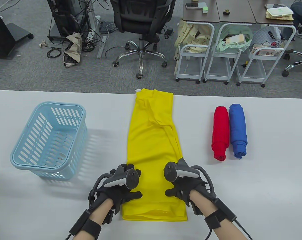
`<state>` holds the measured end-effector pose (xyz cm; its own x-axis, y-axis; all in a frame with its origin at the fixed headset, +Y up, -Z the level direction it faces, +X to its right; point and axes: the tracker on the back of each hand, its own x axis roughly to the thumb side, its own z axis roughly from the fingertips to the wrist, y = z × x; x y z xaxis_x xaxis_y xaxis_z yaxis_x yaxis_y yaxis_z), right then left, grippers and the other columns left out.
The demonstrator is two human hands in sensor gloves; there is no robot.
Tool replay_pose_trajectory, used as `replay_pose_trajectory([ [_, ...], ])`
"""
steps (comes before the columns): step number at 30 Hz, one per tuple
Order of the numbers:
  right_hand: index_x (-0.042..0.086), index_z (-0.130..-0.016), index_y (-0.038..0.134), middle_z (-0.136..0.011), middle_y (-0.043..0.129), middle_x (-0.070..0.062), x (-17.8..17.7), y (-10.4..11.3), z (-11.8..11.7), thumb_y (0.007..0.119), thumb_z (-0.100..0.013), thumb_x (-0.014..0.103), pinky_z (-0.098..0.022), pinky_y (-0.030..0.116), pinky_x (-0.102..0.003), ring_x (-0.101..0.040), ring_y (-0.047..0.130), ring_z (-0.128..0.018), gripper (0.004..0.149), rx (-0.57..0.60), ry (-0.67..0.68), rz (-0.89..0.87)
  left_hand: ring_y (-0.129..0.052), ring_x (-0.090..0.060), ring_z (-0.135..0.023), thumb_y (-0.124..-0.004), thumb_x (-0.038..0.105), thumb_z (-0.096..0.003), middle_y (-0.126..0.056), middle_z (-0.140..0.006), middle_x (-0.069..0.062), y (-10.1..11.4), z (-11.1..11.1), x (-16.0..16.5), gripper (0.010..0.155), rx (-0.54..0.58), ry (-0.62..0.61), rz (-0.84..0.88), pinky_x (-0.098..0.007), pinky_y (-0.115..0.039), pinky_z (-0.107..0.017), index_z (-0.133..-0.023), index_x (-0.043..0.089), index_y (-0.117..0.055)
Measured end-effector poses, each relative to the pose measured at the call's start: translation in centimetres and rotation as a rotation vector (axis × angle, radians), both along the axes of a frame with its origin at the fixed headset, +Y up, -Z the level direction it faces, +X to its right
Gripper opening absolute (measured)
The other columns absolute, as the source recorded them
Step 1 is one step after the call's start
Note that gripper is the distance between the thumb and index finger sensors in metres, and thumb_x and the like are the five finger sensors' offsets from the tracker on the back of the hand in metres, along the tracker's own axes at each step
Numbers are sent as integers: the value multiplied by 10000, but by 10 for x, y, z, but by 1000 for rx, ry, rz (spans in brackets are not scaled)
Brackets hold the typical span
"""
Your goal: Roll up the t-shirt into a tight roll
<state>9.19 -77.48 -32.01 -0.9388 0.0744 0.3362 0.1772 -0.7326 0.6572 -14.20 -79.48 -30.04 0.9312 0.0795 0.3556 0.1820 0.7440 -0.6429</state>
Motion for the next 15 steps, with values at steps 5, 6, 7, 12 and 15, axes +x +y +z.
replay_pose_trajectory([
  [5, 236, -1060, 6, -1071, -95, -88, -1, 0, -18, 652, -523, 523, -739, 181, -592, -358, -92, -1015, 888, -16, -40, -32, 45, -437, -1052, -465, 579, -579, 107, -1155, -134, 12, 6, 14, 784, 41, 10, 56, -642, -160, -762, -1117, 262, 10],
  [6, 234, -1062, 10, -1074, -92, -91, -1, 0, -19, 655, -523, 520, -740, 184, -593, -362, -87, -1017, 888, -10, -39, -31, 33, -429, -1062, -469, 598, -573, 104, -1162, -126, 15, 16, 22, 798, 44, -69, 66, -640, -166, -767, -1115, 276, 19],
  [7, 233, -1063, 12, -1075, -91, -93, -1, 0, -19, 656, -522, 518, -739, 183, -593, -363, -87, -1017, 888, -9, -39, -36, 17, -424, -1077, -464, 614, -564, 88, -1175, -118, 15, 22, 26, 799, 60, -90, 45, -639, -172, -774, -1117, 294, 17],
  [12, 235, -1096, 105, -1125, 47, -126, -3, 10, -5, 594, -537, 546, -736, 275, -598, -408, 55, -1057, 805, 146, -145, 137, 172, -363, -1019, -345, 685, -509, 260, -1084, -47, -3, 24, 16, 807, -48, -65, 28, -624, -39, -729, -1039, 344, 159],
  [15, 238, -1117, 130, -1156, 109, -130, -14, 18, 18, 531, -529, 574, -747, 297, -594, -411, 129, -1089, 787, 225, -15, 191, 179, -368, -1014, -336, 688, -504, 270, -1078, -50, -3, 25, 18, 811, -39, -80, -8, -619, -35, -731, -1031, 341, 173],
])
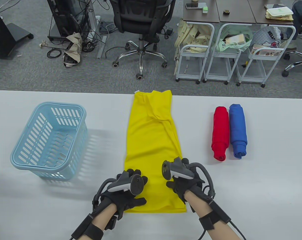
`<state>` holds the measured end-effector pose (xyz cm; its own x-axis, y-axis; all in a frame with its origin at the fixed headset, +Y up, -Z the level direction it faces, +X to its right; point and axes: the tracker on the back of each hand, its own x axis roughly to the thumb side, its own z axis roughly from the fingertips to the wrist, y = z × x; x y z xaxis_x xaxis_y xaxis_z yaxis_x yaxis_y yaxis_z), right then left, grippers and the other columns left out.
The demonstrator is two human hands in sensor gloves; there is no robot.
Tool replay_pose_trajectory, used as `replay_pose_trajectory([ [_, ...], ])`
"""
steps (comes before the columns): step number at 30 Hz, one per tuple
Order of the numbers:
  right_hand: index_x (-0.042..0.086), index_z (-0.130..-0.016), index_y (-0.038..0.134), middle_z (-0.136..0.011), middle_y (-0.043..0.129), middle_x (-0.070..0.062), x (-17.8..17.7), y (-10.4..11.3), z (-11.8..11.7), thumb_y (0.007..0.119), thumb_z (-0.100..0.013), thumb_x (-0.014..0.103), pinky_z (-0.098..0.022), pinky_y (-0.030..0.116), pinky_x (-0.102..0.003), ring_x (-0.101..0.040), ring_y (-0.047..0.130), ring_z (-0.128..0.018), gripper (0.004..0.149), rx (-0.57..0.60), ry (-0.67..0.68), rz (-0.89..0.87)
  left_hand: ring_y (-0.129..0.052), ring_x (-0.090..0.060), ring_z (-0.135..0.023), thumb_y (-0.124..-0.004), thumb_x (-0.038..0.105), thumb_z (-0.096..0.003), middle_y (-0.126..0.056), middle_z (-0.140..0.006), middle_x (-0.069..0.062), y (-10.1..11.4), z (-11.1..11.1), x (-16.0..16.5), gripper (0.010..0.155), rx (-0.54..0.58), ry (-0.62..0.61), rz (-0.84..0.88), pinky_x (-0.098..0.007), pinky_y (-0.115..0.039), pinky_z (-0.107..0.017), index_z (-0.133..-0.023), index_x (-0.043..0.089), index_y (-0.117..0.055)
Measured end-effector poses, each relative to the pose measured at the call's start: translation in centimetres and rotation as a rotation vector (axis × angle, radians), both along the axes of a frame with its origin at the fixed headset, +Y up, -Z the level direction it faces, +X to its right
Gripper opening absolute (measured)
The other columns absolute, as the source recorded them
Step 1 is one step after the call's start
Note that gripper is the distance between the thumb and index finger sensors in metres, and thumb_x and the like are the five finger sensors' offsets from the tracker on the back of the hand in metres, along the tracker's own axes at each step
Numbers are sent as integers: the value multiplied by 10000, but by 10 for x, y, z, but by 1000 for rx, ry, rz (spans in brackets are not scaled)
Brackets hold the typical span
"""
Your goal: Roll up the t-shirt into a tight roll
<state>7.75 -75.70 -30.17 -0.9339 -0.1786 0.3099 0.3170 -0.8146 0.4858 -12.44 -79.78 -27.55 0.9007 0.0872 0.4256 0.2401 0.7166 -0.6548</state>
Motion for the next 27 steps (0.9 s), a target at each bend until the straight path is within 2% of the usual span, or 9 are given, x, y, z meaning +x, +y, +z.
replay_pose_trajectory([
  [3, 245, -1106, 82, -1136, 56, -127, 5, -9, 23, 545, -531, 582, -745, 306, -591, -412, 107, -1079, 811, -152, 16, -118, 186, -367, -1010, -337, 691, -499, 276, -1075, -46, -1, 1, -2, 815, -6, 14, 19, -613, -23, -728, -1030, 345, 175],
  [5, 269, -1069, -10, -1108, -41, -102, 25, -17, 32, 541, -527, 586, -747, 255, -594, -389, 16, -1063, 836, -140, 29, -67, 191, -363, -1008, -339, 694, -498, 278, -1074, -43, -1, 2, -4, 818, -6, 10, 20, -606, -16, -728, -1030, 347, 176],
  [8, 282, -1046, -54, -1073, -117, -82, 55, -20, 33, 555, -530, 598, -738, 195, -602, -384, -51, -1040, 859, -205, -56, -176, 198, -357, -1006, -338, 700, -495, 284, -1071, -34, -1, 2, -5, 819, -8, 10, 25, -601, -8, -726, -1028, 353, 178],
  [12, 266, -1066, 4, -1098, -41, -115, 77, -16, 35, 619, -523, 579, -734, 233, -605, -406, -1, -1043, 878, -177, -119, -228, 190, -359, -1011, -344, 700, -498, 274, -1080, -37, -2, 2, -5, 820, 3, 10, 41, -602, -12, -728, -1037, 353, 168],
  [16, 250, -1096, 140, -1134, 91, -128, 77, 3, 38, 721, -514, 481, -737, 309, -599, -422, 120, -1073, 853, -111, -102, -208, 171, -365, -1021, -356, 698, -502, 254, -1094, -46, -2, 2, -5, 823, 14, 8, 47, -607, -25, -733, -1049, 347, 148],
  [19, 256, -1124, 139, -1157, 102, -163, 73, 12, 39, 582, -562, 520, -740, 320, -612, -457, 164, -1091, 763, -49, -117, -273, 166, -370, -1023, -361, 698, -507, 249, -1097, -51, -2, 2, -5, 824, 14, 6, 53, -611, -29, -732, -1054, 344, 143],
  [21, 264, -1135, 159, -1170, 125, -162, 59, 7, 36, 550, -571, 535, -741, 333, -614, -460, 207, -1102, 738, -5, -131, -319, 165, -375, -1021, -359, 697, -507, 249, -1096, -56, -2, 2, -5, 825, 15, 2, 50, -615, -32, -730, -1054, 339, 144],
  [23, 278, -1136, 183, -1181, 158, -133, 36, -6, 32, 540, -567, 541, -743, 342, -611, -444, 235, -1111, 722, -39, -83, -254, 166, -376, -1020, -361, 697, -508, 249, -1096, -56, -2, 1, -5, 825, 12, 2, 51, -615, -31, -729, -1054, 339, 144],
  [27, 301, -1125, 168, -1175, 126, -106, 30, -10, 33, 602, -539, 539, -749, 337, -616, -422, 220, -1120, 766, -4, -7, -139, 170, -367, -1020, -366, 699, -508, 251, -1095, -46, -2, 2, -5, 826, 7, 9, 56, -611, -26, -729, -1053, 346, 143],
])
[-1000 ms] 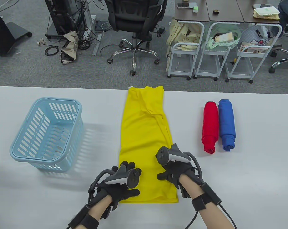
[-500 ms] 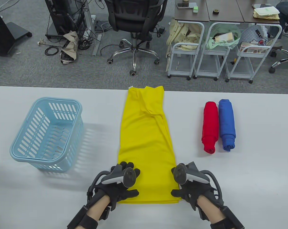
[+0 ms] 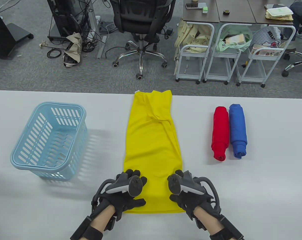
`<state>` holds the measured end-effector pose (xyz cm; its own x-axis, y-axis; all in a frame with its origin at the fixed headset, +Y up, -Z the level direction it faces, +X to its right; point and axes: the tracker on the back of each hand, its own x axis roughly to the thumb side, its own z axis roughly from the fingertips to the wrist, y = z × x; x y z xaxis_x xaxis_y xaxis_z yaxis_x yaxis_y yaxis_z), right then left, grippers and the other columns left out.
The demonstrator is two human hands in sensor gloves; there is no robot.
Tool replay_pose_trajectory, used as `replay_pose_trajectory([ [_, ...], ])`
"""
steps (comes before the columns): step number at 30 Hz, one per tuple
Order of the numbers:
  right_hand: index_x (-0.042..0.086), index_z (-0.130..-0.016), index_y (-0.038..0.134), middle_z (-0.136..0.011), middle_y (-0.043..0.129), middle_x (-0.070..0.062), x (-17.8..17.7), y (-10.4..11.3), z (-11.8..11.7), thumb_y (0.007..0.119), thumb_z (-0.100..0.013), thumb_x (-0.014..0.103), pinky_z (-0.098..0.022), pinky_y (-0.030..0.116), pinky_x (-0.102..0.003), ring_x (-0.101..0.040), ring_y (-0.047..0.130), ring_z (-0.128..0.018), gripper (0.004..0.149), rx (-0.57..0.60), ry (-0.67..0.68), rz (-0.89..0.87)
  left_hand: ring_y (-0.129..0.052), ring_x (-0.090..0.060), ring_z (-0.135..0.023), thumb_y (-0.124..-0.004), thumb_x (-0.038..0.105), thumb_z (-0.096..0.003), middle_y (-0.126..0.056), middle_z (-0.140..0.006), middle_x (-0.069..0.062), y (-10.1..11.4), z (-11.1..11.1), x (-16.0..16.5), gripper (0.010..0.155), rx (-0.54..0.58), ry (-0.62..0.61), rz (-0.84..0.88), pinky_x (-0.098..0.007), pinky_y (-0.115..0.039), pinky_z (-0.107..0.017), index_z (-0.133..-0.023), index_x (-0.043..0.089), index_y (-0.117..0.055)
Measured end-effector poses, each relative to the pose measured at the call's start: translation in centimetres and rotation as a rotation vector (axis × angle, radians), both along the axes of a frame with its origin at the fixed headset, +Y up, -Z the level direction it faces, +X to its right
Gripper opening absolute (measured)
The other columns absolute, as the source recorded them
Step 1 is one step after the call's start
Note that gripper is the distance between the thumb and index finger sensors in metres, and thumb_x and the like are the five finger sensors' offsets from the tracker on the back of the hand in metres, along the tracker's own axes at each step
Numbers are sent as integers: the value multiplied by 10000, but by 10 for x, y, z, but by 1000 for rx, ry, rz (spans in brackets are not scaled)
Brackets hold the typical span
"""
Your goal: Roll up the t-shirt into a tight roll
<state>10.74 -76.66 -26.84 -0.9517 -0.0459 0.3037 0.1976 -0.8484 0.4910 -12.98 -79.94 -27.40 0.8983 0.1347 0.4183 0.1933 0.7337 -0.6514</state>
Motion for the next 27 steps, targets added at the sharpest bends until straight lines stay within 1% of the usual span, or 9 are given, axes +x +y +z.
replay_pose_trajectory([
  [2, 296, -1123, 173, -1167, 94, -97, 13, 0, 0, 690, -523, 517, -747, 319, -620, -419, 173, -1114, 823, -99, 36, -52, 173, -366, -1018, -362, 700, -507, 255, -1093, -46, 0, 0, 0, 824, -1, -1, 0, -609, -22, -728, -1051, 346, 146],
  [7, 254, -1117, 282, -1169, 202, -113, 48, 9, 3, 867, -439, 452, -733, 364, -623, -436, 237, -1103, 917, -106, -62, -100, 174, -370, -1018, -362, 699, -508, 255, -1094, -48, 0, 1, 0, 825, -1, -4, 0, -612, -22, -727, -1052, 344, 146],
  [9, 238, -1121, 296, -1174, 227, -121, 53, 16, 2, 851, -448, 456, -736, 371, -624, -440, 279, -1108, 899, -35, -74, -55, 138, -380, -1031, -398, 684, -526, 217, -1113, -63, 5, 0, -1, 817, 3, 1, 27, -618, -51, -732, -1073, 336, 98],
  [13, 260, -1129, 268, -1181, 192, -146, 47, 29, 6, 794, -501, 462, -741, 359, -623, -450, 274, -1111, 844, -6, -40, -207, -62, -443, -1099, -504, 652, -541, 19, -1206, -133, 34, 2, -10, 828, 87, 57, 212, -631, -268, -794, -1140, 300, -54],
  [15, 294, -1124, 334, -1187, 233, -149, 36, 31, 12, 794, -505, 457, -742, 412, -585, -432, 354, -1097, 788, 9, 37, -223, -299, -431, -1124, -629, 601, -544, -180, -1240, -171, 53, 6, -18, 817, 186, 59, 229, -597, -401, -801, -1175, 257, -242],
  [17, 303, -1100, 423, -1165, 319, -140, 23, 29, 18, 809, -501, 439, -697, 525, -503, -367, 516, -1017, 725, 20, 111, -228, -684, -303, -1000, -739, 547, -523, -510, -1190, -120, 67, 9, -23, 749, 298, 39, 208, -520, -612, -755, -1141, 236, -450],
  [20, 293, -1058, 519, -1134, 407, -115, 5, 21, 25, 836, -492, 420, -654, 585, -461, -312, 613, -941, 660, 9, 199, -188, -901, -213, -828, -845, 509, -481, -818, -1028, -5, 67, 14, -20, 598, 243, -21, 229, -466, -747, -686, -1022, 298, -701],
  [22, 266, -1037, 579, -1099, 517, -100, 1, 14, 25, 861, -468, 437, -634, 622, -457, -295, 685, -895, 657, -10, 209, -148, -908, -213, -825, -870, 538, -453, -829, -1021, -5, 59, 17, -11, 630, 194, -71, 143, -473, -748, -687, -1016, 300, -713],
  [27, 293, -1055, 448, -1106, 422, -59, 0, 7, 27, 881, -458, 465, -672, 560, -485, -247, 625, -893, 757, -7, 207, -73, -798, -231, -905, -878, 583, -432, -675, -1101, -14, 46, 33, 13, 797, 246, -189, -128, -548, -660, -742, -1096, 303, -537],
])
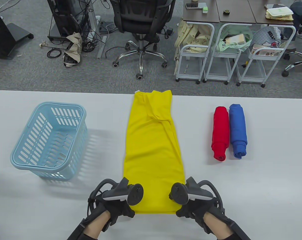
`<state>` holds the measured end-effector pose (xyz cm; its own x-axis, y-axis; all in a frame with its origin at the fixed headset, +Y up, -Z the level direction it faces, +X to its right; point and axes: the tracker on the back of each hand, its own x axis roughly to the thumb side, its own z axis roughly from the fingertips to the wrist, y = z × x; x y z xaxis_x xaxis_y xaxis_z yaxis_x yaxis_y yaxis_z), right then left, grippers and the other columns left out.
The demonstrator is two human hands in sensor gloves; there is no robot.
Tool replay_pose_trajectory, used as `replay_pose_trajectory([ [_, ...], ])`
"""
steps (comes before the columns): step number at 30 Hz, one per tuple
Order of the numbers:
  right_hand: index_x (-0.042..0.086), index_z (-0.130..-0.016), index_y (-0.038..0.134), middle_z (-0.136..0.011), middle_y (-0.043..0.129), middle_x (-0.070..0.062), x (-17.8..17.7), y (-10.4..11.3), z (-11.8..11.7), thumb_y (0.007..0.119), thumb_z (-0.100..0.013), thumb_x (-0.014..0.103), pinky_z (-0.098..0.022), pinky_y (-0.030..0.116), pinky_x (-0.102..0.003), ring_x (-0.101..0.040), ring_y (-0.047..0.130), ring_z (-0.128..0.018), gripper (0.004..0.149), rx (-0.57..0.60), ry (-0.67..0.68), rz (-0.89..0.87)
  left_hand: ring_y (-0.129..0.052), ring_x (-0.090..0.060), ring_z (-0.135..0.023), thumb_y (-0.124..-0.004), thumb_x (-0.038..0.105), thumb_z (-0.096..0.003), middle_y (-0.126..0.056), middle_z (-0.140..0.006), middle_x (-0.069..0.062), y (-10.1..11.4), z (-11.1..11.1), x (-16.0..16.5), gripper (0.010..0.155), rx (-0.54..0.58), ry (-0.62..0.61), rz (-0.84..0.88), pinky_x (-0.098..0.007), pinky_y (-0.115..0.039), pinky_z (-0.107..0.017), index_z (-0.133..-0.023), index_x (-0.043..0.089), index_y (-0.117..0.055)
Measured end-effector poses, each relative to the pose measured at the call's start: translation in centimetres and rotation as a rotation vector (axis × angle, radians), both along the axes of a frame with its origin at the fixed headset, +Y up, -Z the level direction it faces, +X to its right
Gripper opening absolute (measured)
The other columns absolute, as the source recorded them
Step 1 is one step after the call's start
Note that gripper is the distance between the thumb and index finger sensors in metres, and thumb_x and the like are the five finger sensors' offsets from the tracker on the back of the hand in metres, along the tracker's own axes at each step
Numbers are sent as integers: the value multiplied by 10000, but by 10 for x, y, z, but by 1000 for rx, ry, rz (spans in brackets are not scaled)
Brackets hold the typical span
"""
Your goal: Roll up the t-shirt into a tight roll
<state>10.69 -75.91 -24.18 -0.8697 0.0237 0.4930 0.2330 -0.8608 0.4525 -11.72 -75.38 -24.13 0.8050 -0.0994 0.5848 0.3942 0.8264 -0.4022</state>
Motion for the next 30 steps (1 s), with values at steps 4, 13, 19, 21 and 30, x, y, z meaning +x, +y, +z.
replay_pose_trajectory([
  [4, 287, -1036, 511, -1056, 532, -52, -9, 2, -2, 853, -513, 337, -654, 602, -488, -236, 713, -848, 626, 65, -3, 36, -833, -242, -888, -857, 501, -467, -705, -1058, -17, 0, -1, 9, 723, 28, 3, -24, -540, -668, -749, -1083, 284, -547],
  [13, 273, -931, 692, -896, 702, -65, 1, 13, -16, 712, -567, 275, -585, 682, -472, -197, 833, -675, 365, 98, -53, -44, -972, -171, -609, -766, 384, -481, -904, -822, -13, 6, -17, -19, 525, 8, 126, 339, -505, -768, -670, -980, 227, -718],
  [19, 175, -901, 667, -1109, 496, -134, 15, 40, -21, 613, -569, 261, -726, 567, -557, -380, 599, -1047, 346, 121, -128, -286, -883, -251, -823, -633, 342, -521, -804, -938, -31, 32, -21, -34, 413, 171, 170, 550, -568, -685, -740, -909, 275, -757],
  [21, 127, -909, 626, -1151, 419, -203, 19, 39, -26, 590, -576, 254, -719, 589, -572, -568, 471, -1057, 358, 30, -156, -413, -796, -358, -1013, -580, 325, -503, -696, -1112, -85, 31, -26, -38, 421, 152, 175, 649, -576, -629, -780, -882, 226, -735],
  [30, 151, -918, 608, -941, 756, -172, 27, 17, -49, 585, -591, 186, -521, 891, -399, -395, 963, -799, 329, -71, -260, -636, -1096, -215, -736, -567, 321, -469, -984, -827, -13, 8, -48, -49, 413, -2, 269, 775, -427, -899, -614, -819, 232, -768],
])
